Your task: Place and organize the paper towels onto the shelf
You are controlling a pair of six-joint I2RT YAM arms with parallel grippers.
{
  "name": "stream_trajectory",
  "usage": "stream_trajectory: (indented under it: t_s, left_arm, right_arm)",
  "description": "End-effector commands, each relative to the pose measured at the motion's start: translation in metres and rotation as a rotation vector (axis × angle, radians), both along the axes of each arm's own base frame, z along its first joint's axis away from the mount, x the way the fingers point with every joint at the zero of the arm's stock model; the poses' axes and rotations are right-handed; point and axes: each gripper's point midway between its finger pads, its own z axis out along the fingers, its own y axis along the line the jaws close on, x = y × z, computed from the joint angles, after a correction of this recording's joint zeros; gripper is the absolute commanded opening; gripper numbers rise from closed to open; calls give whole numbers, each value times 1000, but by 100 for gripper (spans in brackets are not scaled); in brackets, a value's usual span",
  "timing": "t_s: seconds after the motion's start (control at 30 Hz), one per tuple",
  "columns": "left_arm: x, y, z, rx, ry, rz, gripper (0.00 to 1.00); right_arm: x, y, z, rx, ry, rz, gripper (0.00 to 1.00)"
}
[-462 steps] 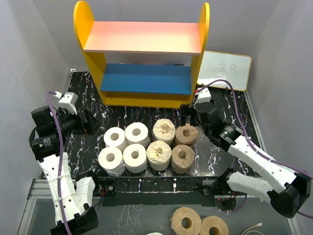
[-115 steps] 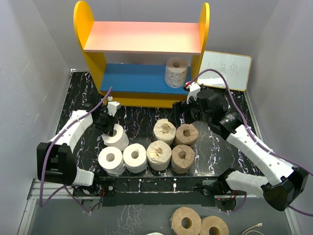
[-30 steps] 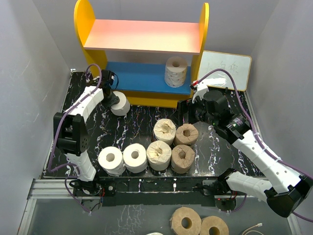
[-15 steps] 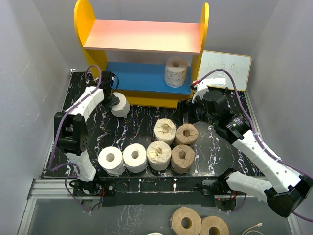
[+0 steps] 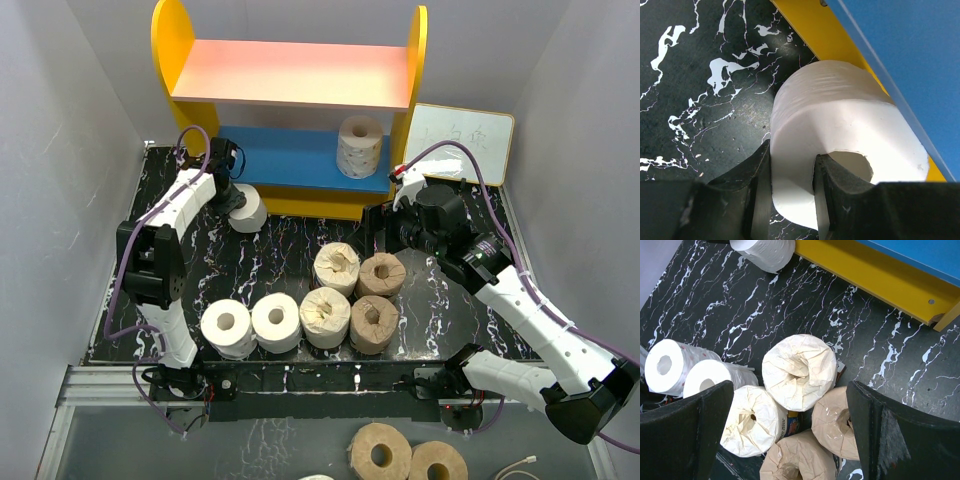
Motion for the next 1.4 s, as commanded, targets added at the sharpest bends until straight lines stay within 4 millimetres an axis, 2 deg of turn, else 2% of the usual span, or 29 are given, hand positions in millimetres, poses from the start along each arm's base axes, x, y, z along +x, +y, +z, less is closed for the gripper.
stream_trajectory:
  t_s: [0.0,0.2,0.27,0.33,0.5,0.73,0.93,1.1,1.17,1.23,1.27,1.33,1.37]
  left_arm:
    - [10,-2,12,-2,-55,21,0]
    - [17,-4,12,-4,-50,11,0]
    - [17,-5,9,-9,-43,7,8]
    - [17,-6,8,-11,-41,5,11]
    - [23,-4,10,1,-46,7,9]
    - [37,-6,23,0,-84,8,2]
    - [47,-8,31,-10,-121,22,2]
    - [49,-6,24,7,-108,24,7]
    - [50,-6,22,8,-106,23,13]
    - [52,-7,23,7,-108,19,25]
    - [54,-7,24,7,-109,17,34]
    - [57,-8,27,7,-119,7,58]
    - [59,-8,29,6,-125,5,65]
  right_arm:
    - [3,2,16,34,-63,-2,95]
    - [3,3,15,34,-62,1,95]
    - [3,3,15,35,-60,1,95]
    - [3,2,15,33,-61,0,95]
    - [3,2,13,32,-60,-4,95]
    - [4,2,13,28,-60,-3,95]
    - [4,1,12,26,-59,-4,95]
    - [3,0,11,22,-61,-6,96]
    - [3,0,10,20,-61,-8,96]
    - [3,0,10,19,-61,-7,96]
    - [3,0,10,19,-61,-6,96]
    - [3,0,9,18,-60,-6,96]
    - [3,0,9,19,-60,-7,96]
